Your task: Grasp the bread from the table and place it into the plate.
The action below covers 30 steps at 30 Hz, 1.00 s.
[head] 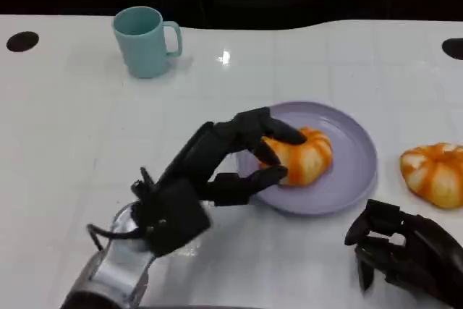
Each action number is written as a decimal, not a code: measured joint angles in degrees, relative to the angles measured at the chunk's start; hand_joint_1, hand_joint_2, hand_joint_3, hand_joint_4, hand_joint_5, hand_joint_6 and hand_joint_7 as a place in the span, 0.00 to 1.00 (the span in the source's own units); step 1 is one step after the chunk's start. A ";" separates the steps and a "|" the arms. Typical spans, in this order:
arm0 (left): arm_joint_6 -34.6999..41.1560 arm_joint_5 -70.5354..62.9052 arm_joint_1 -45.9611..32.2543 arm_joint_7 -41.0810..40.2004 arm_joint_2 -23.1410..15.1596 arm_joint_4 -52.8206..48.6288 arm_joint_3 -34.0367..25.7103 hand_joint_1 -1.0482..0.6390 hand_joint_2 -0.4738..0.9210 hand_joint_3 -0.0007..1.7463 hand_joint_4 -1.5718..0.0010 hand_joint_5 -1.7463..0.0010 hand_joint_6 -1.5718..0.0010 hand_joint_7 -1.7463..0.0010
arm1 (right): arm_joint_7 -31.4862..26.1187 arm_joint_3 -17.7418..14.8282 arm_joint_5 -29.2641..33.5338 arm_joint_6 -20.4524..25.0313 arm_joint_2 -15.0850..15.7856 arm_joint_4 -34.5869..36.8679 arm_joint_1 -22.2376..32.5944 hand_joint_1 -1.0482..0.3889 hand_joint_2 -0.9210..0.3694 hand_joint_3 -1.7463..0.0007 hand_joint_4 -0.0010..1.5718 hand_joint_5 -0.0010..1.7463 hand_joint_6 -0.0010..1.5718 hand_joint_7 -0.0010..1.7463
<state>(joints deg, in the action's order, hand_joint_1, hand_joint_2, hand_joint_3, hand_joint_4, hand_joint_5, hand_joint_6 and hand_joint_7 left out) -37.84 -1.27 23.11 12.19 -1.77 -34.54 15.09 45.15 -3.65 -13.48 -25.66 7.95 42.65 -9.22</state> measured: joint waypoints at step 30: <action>31.18 33.41 -24.72 23.37 2.31 24.81 -12.22 0.17 1.00 0.10 0.42 0.00 0.55 0.01 | -0.94 0.21 0.14 2.06 -0.03 -1.36 0.44 0.35 0.00 0.85 0.43 1.00 0.42 0.79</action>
<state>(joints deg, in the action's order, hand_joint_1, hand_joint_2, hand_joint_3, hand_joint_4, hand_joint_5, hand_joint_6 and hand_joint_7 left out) -6.66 32.13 -1.61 35.56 0.53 -9.73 2.87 44.21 -3.45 -13.35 -23.60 7.92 41.30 -8.78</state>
